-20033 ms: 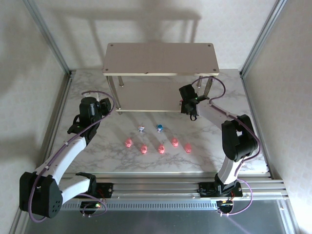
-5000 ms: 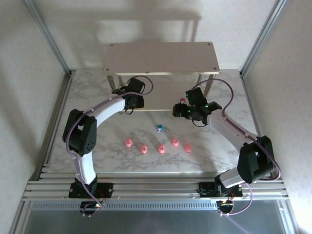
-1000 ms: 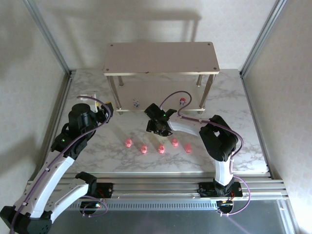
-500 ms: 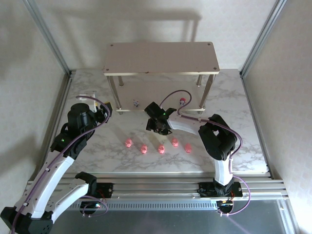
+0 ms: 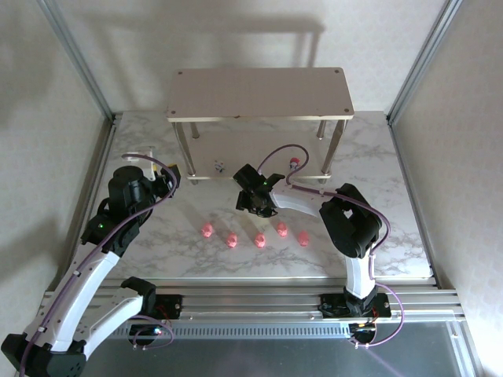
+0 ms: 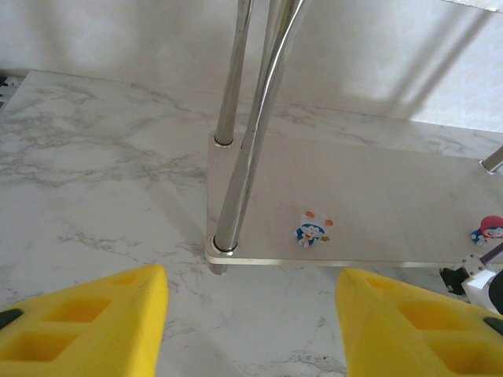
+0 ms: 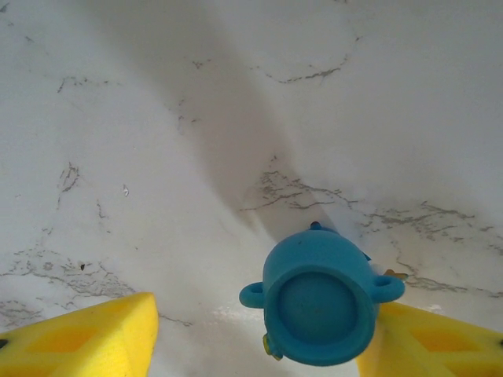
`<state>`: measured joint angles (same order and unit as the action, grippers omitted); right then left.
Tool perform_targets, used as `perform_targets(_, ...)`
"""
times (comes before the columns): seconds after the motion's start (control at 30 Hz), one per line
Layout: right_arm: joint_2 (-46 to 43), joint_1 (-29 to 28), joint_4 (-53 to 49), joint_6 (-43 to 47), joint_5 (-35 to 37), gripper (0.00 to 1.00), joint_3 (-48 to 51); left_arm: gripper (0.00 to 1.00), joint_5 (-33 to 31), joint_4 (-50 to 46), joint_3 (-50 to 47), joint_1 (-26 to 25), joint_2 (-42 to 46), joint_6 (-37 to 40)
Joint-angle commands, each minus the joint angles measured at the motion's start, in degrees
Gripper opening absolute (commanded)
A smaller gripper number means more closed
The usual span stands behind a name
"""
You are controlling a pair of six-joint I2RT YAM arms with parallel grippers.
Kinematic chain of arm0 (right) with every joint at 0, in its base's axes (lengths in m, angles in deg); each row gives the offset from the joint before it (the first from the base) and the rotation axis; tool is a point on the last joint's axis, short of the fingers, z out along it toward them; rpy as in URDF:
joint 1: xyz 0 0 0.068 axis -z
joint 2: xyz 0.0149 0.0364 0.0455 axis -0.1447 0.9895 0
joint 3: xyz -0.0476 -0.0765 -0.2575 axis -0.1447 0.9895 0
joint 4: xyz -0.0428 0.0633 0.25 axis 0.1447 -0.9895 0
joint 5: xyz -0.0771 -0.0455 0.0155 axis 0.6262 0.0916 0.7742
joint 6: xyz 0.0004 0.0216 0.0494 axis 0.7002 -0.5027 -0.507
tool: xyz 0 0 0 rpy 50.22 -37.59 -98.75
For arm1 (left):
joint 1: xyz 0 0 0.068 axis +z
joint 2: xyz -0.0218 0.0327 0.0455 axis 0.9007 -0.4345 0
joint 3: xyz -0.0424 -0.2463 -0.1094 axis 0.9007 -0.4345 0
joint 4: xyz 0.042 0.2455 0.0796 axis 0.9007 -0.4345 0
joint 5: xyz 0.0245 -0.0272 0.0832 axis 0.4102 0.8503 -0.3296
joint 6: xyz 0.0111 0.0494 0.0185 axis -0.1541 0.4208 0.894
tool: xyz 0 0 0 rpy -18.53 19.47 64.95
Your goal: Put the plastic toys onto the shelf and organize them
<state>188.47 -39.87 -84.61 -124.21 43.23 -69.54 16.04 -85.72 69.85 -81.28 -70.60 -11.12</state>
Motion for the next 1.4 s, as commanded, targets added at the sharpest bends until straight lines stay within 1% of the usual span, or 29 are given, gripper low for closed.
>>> perform_targets(0.0,0.12,0.46,-1.76,1.27,1.49,0.67,-1.02,0.58,0.85,-0.7,-0.26,0.68,0.93,1.01)
perform_targets(0.13,-0.84,0.37,-3.34,3.04,0.16,0.69,-1.05,0.58,0.86,-0.86,-0.25,0.69,0.97,1.01)
perform_targets(0.23,-2.21,0.07,-5.84,4.13,0.46,0.71,-0.79,0.58,0.96,-0.8,-0.4,0.69,1.11,1.01)
perform_targets(0.37,-2.46,-0.63,-10.53,5.58,3.95,0.72,-1.98,0.58,1.06,-0.36,-0.82,0.78,1.11,0.84)
perform_targets(0.5,0.15,-1.11,-14.1,7.12,8.44,0.72,-5.23,0.58,1.42,0.42,-1.04,0.78,0.93,0.66)
perform_targets(0.6,2.14,-1.18,-14.79,8.41,8.86,0.72,-7.16,0.58,1.49,0.33,-0.96,0.89,0.93,0.75)
perform_targets(0.93,5.25,-1.3,-16.96,10.41,8.92,0.7,-10.95,0.58,0.79,-0.1,-1.56,1.23,1.64,1.1)
perform_targets(1.37,5.72,-1.3,-15.94,11.29,9.36,0.62,-11.53,0.58,0.96,-0.1,-1.57,1.86,1.55,1.78)
